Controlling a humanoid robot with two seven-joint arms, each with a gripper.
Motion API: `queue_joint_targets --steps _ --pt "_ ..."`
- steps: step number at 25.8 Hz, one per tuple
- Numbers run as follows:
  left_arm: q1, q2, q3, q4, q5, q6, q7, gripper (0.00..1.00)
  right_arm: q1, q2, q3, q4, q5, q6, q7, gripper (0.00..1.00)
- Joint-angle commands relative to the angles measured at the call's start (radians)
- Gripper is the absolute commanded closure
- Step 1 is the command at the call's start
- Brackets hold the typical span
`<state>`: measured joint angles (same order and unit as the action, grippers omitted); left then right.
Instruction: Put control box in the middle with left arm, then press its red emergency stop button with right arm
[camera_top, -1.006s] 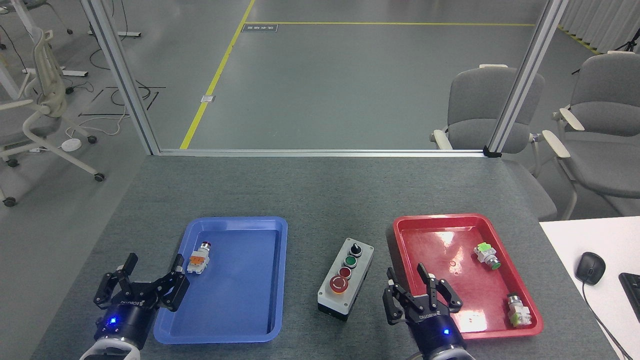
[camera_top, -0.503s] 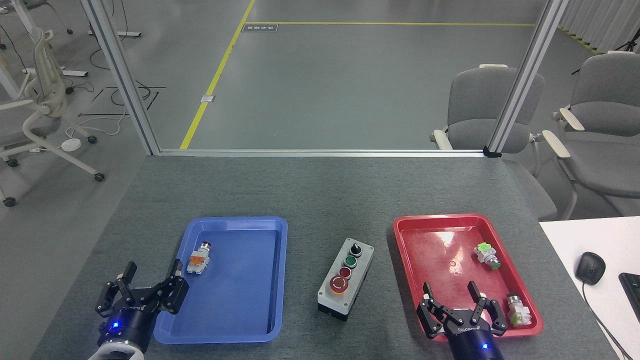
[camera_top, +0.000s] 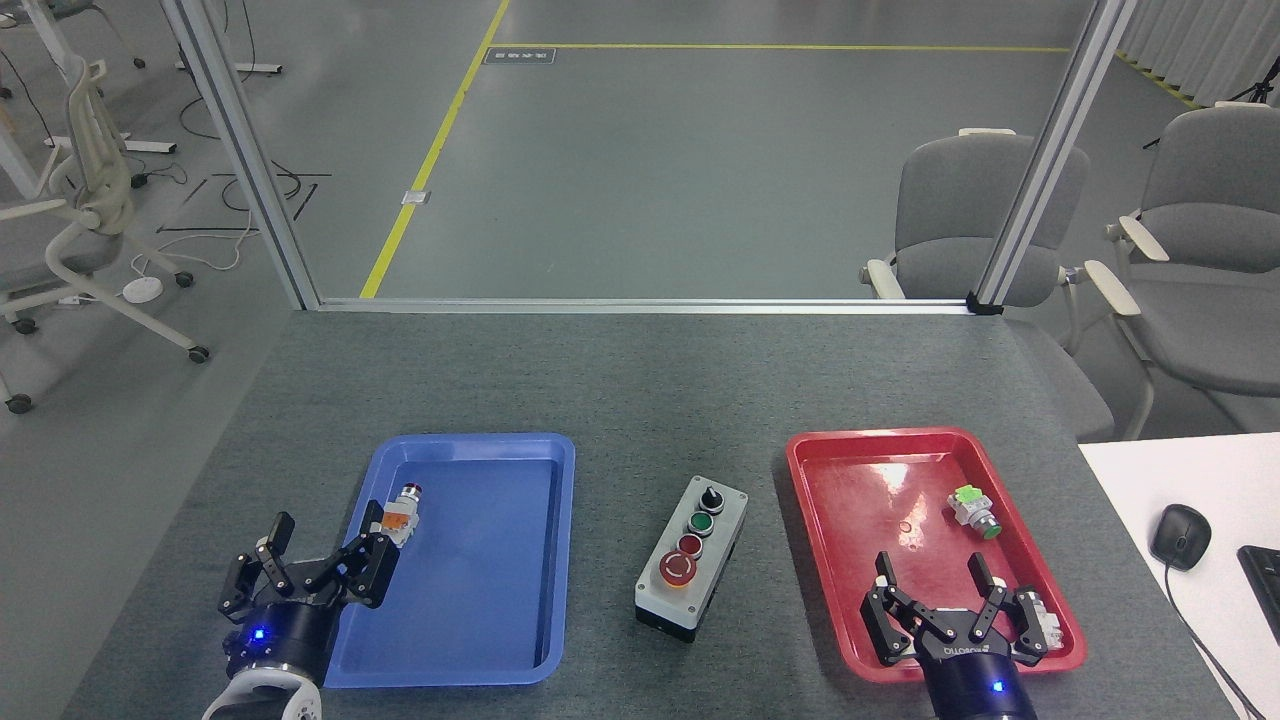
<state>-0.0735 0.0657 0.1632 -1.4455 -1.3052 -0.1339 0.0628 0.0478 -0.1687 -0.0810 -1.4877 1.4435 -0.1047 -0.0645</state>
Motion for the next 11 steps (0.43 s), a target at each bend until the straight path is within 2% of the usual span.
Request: queue_joint_targets --steps 1,11 --pt "-0.008 -0.003 -0.002 -0.001 0.001 0.002 -0.005 0.01 -0.006 -0.006 0.0 0.0 0.0 0.007 -0.002 0.02" --pt "-0.017 0.003 -0.002 0.001 0.001 0.005 -0.011 0.01 -0.013 -0.017 -0.002 -0.006 0.0 0.019 -0.002 0.02"
